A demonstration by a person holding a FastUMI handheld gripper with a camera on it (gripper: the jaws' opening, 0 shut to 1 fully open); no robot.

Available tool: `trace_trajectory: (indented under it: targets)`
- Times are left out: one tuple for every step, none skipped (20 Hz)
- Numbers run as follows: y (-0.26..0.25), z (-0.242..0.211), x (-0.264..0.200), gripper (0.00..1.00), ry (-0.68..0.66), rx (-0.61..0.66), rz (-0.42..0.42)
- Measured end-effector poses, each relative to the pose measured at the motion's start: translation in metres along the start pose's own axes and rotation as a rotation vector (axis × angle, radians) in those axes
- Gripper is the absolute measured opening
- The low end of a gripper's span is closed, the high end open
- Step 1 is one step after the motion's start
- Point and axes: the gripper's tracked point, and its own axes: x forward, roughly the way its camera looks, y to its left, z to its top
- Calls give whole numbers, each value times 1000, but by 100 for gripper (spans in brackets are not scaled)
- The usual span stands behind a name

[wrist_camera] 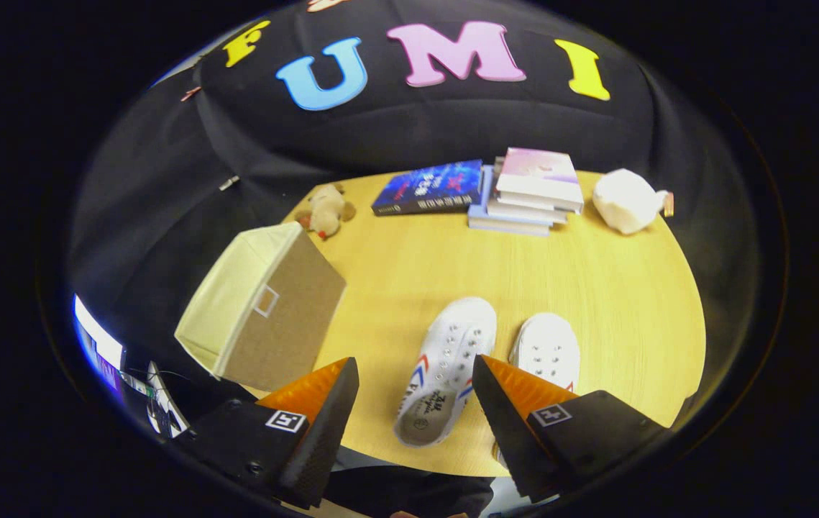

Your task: Open the storage box then place both shoes into the box .Put the left shoe in first, then the right shoe, with the right side of both shoes facing outward in a uniform manner.

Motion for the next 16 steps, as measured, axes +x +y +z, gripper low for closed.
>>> trace_trajectory:
  targets:
    - [-8,-7,13,97,26,23,-9]
    - [-15,-13,23,97,50,45,-17]
    - [-24,-21,34,97,77,63,-30]
    - [-31,-28,44,97,103,80,-41]
    - [-38,-33,53,97,125,98,-49]
    - [-42,-39,63,95,150,117,-54]
    - [-45,-42,71,95,167,128,-52]
    - [-49,-46,79,89,186,131,-60]
    - [-52,-50,86,86,205,128,-69]
    - [-53,-52,93,85,218,129,-71]
    - [-50,-54,98,84,231,136,-66]
    - [-49,-59,102,75,247,140,-68]
    - [-51,-56,101,71,250,143,-76]
    - [-51,-59,104,67,254,145,-80]
    - [-53,-60,101,63,260,141,-80]
    - [-64,-59,100,53,255,124,-110]
